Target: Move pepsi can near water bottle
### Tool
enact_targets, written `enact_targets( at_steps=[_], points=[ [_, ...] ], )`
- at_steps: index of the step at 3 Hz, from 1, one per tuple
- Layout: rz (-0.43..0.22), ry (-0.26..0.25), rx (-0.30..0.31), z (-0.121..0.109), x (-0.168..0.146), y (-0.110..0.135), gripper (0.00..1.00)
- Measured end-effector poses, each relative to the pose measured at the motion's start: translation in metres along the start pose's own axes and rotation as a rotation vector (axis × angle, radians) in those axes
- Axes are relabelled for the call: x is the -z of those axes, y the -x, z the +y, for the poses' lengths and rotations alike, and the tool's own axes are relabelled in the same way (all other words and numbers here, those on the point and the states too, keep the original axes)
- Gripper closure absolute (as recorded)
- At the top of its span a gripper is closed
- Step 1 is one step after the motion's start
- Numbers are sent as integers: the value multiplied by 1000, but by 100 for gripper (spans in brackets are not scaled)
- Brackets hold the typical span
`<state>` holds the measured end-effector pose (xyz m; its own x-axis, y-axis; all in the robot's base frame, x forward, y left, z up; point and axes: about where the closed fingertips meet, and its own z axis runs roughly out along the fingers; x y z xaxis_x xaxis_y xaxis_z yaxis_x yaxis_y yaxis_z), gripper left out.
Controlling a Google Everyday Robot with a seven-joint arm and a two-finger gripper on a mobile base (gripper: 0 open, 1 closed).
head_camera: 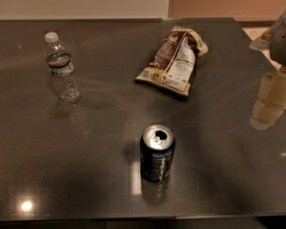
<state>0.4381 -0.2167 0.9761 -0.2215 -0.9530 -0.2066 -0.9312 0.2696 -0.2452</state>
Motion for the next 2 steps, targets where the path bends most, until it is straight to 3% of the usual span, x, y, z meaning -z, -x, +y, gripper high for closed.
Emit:
enact_targets(
  at_steps=[2],
  points=[
    [-9,7,21,1,1,8,0]
  ],
)
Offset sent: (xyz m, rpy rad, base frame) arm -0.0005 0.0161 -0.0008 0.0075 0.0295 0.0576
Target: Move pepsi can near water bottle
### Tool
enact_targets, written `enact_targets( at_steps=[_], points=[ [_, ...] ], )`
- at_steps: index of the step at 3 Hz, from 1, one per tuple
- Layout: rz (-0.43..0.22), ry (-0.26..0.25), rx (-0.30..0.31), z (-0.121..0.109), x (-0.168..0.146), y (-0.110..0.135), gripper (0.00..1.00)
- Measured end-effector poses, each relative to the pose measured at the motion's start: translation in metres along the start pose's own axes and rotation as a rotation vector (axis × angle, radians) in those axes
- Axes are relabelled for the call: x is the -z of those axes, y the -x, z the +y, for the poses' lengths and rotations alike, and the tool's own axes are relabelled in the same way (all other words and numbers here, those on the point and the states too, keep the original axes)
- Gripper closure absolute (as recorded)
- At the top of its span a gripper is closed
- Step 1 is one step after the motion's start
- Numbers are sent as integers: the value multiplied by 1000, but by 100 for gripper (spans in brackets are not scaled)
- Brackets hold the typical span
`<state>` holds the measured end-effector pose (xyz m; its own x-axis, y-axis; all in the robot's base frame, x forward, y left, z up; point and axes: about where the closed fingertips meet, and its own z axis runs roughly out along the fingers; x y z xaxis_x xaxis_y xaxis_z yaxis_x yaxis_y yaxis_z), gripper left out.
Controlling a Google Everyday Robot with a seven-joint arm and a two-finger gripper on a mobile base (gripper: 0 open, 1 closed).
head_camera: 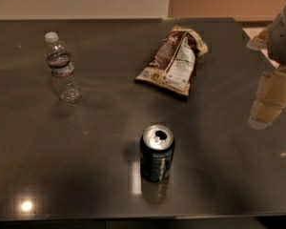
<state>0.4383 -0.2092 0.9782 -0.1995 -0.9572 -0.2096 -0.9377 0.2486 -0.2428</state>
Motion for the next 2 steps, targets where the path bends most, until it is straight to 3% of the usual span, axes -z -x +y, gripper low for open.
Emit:
enact_targets(
  at_steps=[2],
  points=[
    [-85,79,114,12,-29,48,0]
  ],
)
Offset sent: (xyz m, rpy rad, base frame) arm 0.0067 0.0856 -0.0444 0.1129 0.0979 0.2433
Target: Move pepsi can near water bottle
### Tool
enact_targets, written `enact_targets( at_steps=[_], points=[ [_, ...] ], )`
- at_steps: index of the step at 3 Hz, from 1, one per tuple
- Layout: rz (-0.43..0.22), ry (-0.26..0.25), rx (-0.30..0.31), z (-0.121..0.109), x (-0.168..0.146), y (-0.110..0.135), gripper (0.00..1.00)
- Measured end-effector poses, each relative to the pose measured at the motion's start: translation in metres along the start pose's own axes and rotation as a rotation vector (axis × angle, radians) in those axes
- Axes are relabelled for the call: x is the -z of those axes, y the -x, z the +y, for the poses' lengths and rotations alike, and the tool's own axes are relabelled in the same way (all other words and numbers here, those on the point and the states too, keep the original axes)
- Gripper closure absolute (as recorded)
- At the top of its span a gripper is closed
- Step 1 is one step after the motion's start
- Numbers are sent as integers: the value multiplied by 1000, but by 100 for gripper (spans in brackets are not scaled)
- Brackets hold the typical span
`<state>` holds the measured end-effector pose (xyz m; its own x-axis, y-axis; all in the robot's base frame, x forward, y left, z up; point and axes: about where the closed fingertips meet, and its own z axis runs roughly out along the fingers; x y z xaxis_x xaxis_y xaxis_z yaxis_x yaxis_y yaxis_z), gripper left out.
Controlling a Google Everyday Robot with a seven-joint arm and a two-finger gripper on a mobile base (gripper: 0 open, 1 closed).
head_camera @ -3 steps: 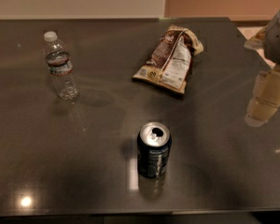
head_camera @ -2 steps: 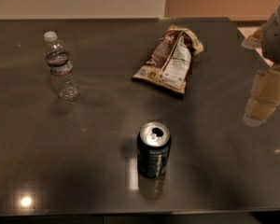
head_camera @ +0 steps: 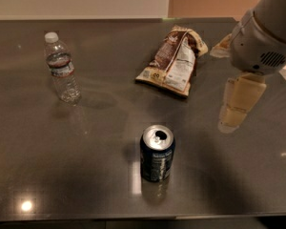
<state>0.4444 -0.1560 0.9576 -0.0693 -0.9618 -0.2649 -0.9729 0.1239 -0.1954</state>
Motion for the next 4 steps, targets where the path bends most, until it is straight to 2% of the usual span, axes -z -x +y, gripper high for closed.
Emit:
enact_targets(
  at_steps=[2,3,4],
  points=[
    [-101,121,108,29,-33,25,0],
    [-127,152,136,39,-39,30,0],
    [-183,198,189,64,-48,45,0]
  ],
)
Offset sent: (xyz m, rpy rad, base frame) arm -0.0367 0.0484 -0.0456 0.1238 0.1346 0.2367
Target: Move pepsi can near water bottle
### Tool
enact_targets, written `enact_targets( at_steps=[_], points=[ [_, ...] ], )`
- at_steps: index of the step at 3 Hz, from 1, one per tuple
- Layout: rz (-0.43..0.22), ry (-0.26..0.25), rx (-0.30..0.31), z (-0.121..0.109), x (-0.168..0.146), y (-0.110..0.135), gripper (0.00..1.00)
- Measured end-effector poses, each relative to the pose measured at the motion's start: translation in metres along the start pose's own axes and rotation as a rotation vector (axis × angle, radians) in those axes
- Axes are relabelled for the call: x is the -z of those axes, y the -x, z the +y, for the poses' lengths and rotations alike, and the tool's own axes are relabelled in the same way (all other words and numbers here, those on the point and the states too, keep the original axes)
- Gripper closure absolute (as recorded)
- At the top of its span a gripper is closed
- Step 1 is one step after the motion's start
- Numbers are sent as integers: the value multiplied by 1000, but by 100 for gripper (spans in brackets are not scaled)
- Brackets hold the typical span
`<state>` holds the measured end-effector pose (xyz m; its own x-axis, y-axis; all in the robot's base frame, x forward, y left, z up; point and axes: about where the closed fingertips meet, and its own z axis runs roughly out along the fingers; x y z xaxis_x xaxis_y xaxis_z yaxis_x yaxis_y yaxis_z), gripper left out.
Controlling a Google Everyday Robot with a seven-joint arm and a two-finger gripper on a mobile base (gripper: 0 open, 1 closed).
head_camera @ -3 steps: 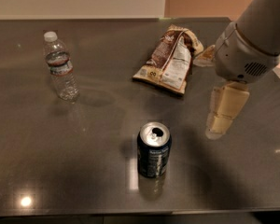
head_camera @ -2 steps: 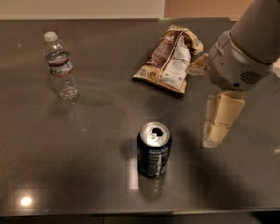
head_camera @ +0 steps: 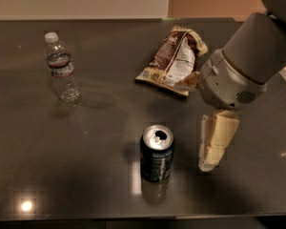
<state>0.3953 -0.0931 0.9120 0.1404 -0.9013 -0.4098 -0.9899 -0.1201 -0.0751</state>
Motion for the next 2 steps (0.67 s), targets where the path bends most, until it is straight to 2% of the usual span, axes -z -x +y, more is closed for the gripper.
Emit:
enact_targets(
  at_steps=[2],
  points=[
    [-83,41,99,33,-24,32,0]
  ],
)
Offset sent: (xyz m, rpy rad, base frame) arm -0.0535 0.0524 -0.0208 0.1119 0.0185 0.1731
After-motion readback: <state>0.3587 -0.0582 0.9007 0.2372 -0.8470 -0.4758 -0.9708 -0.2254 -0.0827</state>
